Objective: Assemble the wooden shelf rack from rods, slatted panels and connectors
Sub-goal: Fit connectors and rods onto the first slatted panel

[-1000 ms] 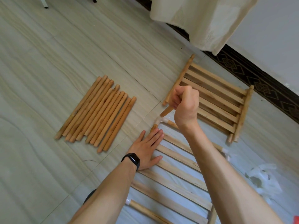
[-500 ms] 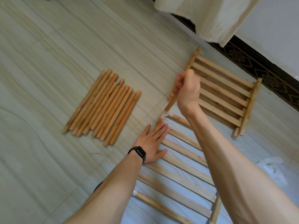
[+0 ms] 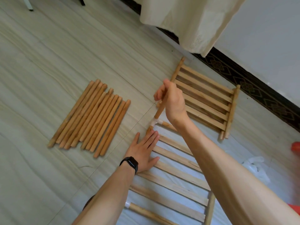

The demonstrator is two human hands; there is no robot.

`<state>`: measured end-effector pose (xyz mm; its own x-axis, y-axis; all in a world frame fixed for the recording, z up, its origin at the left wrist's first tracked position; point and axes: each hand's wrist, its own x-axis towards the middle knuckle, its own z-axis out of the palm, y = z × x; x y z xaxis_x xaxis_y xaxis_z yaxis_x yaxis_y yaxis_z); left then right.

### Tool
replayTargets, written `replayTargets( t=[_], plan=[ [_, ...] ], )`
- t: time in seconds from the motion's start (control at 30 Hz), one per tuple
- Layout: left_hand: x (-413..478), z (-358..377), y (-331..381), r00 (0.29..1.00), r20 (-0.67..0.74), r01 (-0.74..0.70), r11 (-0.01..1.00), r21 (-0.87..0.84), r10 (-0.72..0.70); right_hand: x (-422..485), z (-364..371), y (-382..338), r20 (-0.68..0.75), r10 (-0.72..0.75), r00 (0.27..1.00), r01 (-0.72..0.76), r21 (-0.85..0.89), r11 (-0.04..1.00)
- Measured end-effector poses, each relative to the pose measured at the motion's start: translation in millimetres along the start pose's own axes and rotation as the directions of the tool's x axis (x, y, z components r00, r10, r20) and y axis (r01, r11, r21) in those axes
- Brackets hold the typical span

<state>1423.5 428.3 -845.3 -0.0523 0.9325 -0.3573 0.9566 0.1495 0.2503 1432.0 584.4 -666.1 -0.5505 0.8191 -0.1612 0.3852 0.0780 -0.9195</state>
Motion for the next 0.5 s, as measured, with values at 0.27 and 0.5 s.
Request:
replayTargets(
  t=[0.27,0.5],
  plan=[
    [-9.3,-4.5,-11.7,0.98,-0.196,-0.047,0.988,-0.147,0.017,-74.1,-72.0,87.9,0.188,0.232,0.954,-0.109,-0.502,0.858],
    [-26.1,-40.1,-79.7,0.868,-0.263,0.417,0.906,-0.077,-0.422,-167.5,-65.2,186.7,0.346,0.493,0.798,0.101,-0.884,0.457]
  ],
)
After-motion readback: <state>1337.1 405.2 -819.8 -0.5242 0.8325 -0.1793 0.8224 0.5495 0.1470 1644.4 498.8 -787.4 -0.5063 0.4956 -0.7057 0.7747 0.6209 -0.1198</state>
